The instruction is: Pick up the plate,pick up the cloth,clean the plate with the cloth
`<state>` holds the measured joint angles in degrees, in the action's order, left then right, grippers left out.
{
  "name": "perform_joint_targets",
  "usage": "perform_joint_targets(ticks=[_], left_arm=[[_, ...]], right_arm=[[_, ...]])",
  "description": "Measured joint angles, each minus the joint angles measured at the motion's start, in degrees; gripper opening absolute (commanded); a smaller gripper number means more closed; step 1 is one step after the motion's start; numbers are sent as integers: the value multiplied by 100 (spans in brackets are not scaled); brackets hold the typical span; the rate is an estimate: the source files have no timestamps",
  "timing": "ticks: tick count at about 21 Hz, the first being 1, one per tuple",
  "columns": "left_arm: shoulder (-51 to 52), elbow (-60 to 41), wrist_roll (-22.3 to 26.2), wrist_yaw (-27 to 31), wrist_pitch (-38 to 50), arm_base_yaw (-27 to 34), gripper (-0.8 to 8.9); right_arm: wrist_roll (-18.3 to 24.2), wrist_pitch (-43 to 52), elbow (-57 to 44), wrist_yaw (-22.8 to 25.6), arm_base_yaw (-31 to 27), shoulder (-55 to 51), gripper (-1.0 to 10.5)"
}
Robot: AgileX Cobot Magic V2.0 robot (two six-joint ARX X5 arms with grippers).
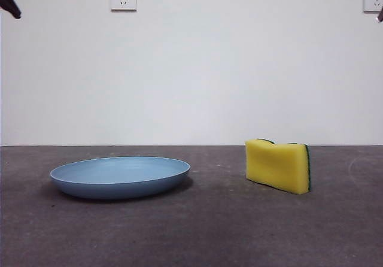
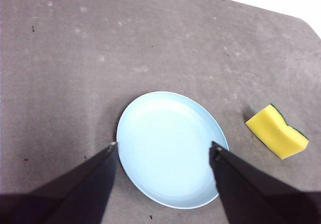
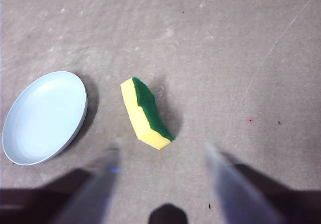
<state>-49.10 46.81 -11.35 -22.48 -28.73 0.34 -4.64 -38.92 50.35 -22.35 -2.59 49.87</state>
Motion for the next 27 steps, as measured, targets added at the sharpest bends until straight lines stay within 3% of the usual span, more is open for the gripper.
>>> perform_joint_targets(ticks=[5,9,13,15,24,27], left_arm=[[-1248,748,116,236,-157,-17,319],[-2953,1895,391,295,-601,-240,318],[-4172,2549,573,769,-721,-516,316],[-4496,2656,610,1056,-684,-638,315],[-5746,2662,688,1193,-546,-1058,315],[-5866,2662,691,1506,-509,-1062,304]], right_arm=[[-42,-133,2,-11,0,0,536],[-70,-350,2,-15,0,0,536],[-70,-358,2,-15,0,0,536],[-70,-361,2,-15,0,0,536],[-70,-358,2,-15,0,0,536],[-70,-358,2,-15,0,0,536]])
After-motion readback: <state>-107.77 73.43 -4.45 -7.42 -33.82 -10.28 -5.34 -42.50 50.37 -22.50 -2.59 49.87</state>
